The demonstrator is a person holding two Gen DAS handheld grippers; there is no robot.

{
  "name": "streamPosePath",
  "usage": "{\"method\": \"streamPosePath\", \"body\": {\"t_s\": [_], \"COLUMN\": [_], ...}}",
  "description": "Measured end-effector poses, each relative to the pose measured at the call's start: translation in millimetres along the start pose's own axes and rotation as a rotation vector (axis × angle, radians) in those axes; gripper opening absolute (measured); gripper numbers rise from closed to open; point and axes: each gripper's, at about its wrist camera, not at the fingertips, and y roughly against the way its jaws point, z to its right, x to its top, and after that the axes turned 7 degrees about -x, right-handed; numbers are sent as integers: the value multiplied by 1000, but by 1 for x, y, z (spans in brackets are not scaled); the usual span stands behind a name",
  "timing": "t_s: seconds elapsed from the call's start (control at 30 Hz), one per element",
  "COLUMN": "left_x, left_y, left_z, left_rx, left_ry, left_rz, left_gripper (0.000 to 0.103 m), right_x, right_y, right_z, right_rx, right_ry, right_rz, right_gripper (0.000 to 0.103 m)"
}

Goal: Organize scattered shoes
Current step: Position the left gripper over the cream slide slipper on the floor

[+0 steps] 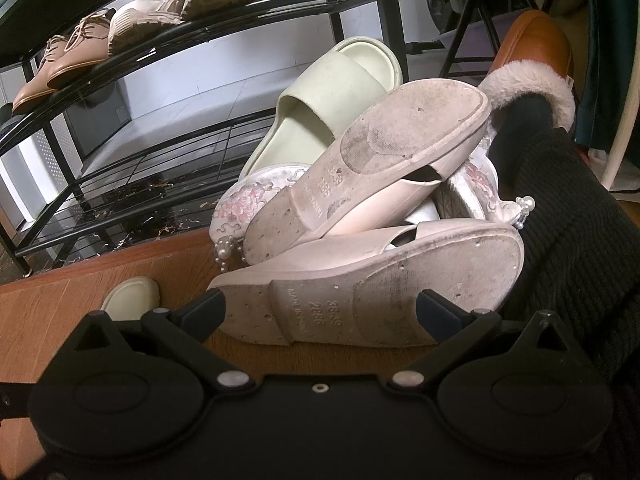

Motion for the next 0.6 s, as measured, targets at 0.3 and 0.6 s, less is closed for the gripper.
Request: {"method": "streamPosePath", "body": {"t_s": [0.3, 0.6], "left_x": [5, -3], "left_y": [-6, 4], "left_z": [-4, -2], "left_rx": [1, -2], "left_ry": [-4, -34], "left_rz": [-1, 20], "left_gripper": [102, 102], "right_x": [0, 1], "right_y": [0, 1], "right_z": [0, 2], "right_rx": [7, 16], "right_ry": [-4, -27], "right_rz": [4, 4], "right_gripper": [103, 103]}}
